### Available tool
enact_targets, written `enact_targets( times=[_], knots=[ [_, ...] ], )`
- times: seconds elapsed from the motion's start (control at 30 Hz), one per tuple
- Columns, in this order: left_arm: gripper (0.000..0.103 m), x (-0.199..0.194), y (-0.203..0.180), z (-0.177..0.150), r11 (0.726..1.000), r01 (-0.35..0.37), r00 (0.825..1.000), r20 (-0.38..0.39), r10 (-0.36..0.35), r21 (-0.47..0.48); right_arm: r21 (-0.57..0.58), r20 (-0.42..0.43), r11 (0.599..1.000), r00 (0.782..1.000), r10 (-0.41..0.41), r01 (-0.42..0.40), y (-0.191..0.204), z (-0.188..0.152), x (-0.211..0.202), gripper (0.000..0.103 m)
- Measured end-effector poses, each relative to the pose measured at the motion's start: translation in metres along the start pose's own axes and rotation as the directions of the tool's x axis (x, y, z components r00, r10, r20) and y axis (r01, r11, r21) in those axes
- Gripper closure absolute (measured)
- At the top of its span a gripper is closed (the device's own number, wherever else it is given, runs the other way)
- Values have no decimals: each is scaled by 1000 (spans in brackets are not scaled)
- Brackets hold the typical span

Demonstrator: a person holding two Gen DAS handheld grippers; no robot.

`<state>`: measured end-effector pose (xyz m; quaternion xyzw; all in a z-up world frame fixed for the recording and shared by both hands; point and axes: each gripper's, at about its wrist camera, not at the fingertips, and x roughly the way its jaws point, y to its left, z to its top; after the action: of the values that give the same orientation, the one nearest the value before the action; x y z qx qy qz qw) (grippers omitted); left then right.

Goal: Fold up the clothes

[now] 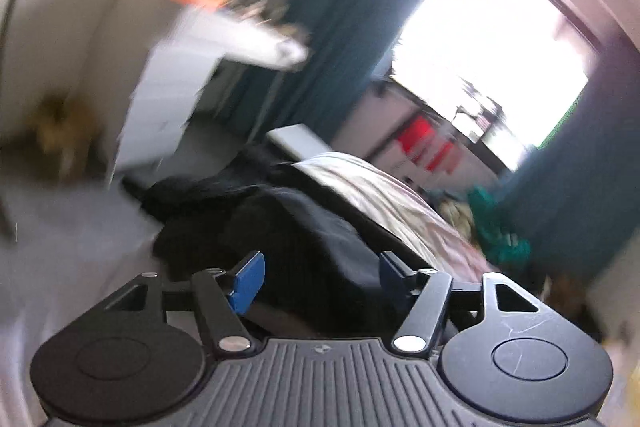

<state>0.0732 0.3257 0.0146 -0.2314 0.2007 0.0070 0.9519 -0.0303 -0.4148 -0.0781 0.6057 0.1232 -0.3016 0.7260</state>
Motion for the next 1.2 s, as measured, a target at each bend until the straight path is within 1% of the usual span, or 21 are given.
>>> enact_targets(
  times=[0.03,0.1,0.13,0.17,0.23,0.27,0.33,0.43,0.5,0.63,0.7,0.73,0.77,0.83,0.87,0.93,0.97,1.07,1.1,1.13,1.2],
  knots=[
    [29,-6,-15,-4,997,20,1000,5,-21,72,-13,24,1000,1000,17,-17,3,2,-3,90],
    [24,-17,-48,-13,975,91,996,4,-94,203,-65,47,996,997,57,-53,14,3,-5,80],
    [24,-19,-65,-19,953,146,989,-13,-147,264,-98,30,992,996,81,-78,20,2,-3,66],
    [23,-21,-82,-26,924,205,978,-40,-203,324,-119,-1,988,995,102,-101,24,-1,2,54],
    [21,-18,-117,-41,846,308,951,-110,-289,435,-129,-85,981,988,132,-142,30,-6,16,47],
    [21,-14,-134,-50,807,334,942,-142,-305,487,-114,-122,983,984,131,-145,30,-9,22,47],
    [20,-1,-168,-67,727,377,925,-201,-322,573,-89,-170,990,981,90,-107,27,-16,35,47],
    [15,17,-207,-100,622,442,896,-289,-336,646,-69,-213,997,977,25,-41,20,-22,52,47],
    [14,33,-228,-122,549,478,877,-345,-334,685,-60,-225,998,974,14,-29,18,-23,64,47],
    [9,66,-261,-174,417,497,866,-398,-304,761,-65,-194,998,981,6,-19,18,-15,81,47],
    [9,85,-261,-198,356,492,867,-412,-279,795,-72,-183,997,983,-11,-2,17,-11,90,54],
    [10,93,-260,-208,333,484,871,-412,-267,809,-73,-180,997,983,-19,6,16,-9,97,65],
    [10,99,-256,-214,327,472,879,-405,-253,819,-73,-178,997,984,-26,14,15,-7,103,79],
    [14,108,-247,-219,340,442,895,-383,-228,830,-90,-156,996,987,-25,10,14,-4,110,92],
    [16,111,-242,-219,354,428,902,-370,-220,831,-102,-143,995,990,-21,6,15,-2,112,94],
    [27,119,-236,-216,392,408,912,-347,-219,824,-113,-112,993,994,5,-18,17,-1,112,96],
    [30,120,-234,-213,412,415,909,-348,-230,812,-128,-97,991,995,18,-31,20,1,109,96],
    [56,120,-229,-200,448,469,882,-373,-288,761,-226,-41,972,998,50,-58,37,1,102,96],
    [73,119,-230,-195,458,477,877,-375,-300,750,-253,-23,965,997,67,-71,42,0,97,97],
    [85,119,-229,-190,473,488,871,-376,-316,734,-271,-5,959,996,89,-87,45,-1,91,97],
    [86,115,-229,-179,492,509,859,-380,-343,706,-309,30,945,992,119,-104,53,-4,78,97]
  ],
)
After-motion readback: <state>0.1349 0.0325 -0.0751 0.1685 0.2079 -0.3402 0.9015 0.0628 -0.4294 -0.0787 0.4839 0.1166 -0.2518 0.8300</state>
